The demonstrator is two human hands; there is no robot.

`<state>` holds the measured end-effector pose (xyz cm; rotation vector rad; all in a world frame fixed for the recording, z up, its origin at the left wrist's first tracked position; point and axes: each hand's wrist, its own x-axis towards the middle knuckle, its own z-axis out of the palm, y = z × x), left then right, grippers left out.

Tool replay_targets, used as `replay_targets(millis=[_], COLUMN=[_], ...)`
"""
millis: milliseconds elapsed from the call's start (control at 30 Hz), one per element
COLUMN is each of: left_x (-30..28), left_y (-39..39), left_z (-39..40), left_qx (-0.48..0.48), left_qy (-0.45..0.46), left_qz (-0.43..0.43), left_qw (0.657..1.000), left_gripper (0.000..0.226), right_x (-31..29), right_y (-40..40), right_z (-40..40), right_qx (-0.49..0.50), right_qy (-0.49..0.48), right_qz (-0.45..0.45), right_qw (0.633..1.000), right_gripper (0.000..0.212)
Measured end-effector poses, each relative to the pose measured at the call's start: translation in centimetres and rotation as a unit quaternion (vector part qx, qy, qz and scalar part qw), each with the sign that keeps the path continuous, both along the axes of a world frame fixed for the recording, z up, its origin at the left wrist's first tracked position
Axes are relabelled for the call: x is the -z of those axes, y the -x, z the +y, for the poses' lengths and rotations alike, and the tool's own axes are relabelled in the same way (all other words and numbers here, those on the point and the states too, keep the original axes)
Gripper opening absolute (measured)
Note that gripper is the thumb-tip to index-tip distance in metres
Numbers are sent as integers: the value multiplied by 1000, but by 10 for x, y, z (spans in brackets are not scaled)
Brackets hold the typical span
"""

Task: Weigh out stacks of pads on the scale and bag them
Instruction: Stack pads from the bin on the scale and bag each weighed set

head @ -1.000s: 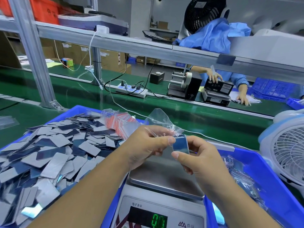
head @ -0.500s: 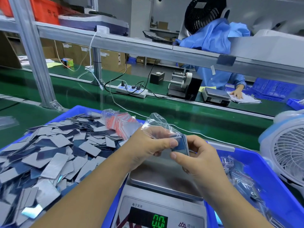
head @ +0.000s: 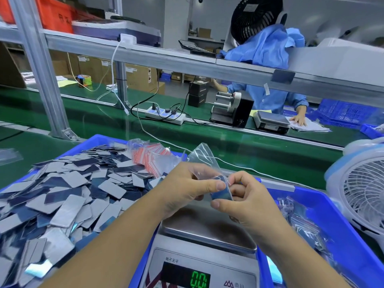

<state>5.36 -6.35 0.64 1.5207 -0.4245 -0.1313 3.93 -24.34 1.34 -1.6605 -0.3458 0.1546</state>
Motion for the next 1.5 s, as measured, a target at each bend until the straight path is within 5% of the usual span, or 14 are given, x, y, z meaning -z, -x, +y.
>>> replay_targets(millis=[167, 300, 467, 700, 833, 933, 1067, 1300, 1500], left_x=[1, 1, -1, 6, 6, 8, 4, 9, 11], left_y=[0, 0, -4, 4, 1, 2, 3, -2, -7], left_z=[-2, -5, -3, -12, -12, -12, -8, -9, -1], left_qx=[32, 1, -44, 8, -27, -12, 39, -24, -33], left_qy=[-40, 53, 180, 71, 49, 59, 69, -17, -4], left_qz=[9, 37, 47, 46, 30, 8, 20, -35, -13], left_qw=[999, 998, 982, 996, 998, 998, 997, 999, 999], left_gripper=[15, 9, 10, 16, 9, 15, 29, 24, 29], right_x=[-3, -4, -3, 3, 0, 0, 2, 3, 5], right_y=[-2, -1, -2, 6, 6, 4, -4, -3, -10], right_z=[-1, -1, -2, 12, 8, 8, -1, -3, -11], right_qx=[7, 16, 48, 70, -3, 38, 133, 129, 143], right_qy=[-55, -98, -132, -211, -239, -181, -67, 177, 136], right_qz=[39, 48, 54, 31, 68, 52, -76, -258, -179], right_qw=[998, 994, 989, 975, 969, 981, 986, 941, 964], right_gripper=[42, 48, 22, 21, 20, 3, 19, 21, 20])
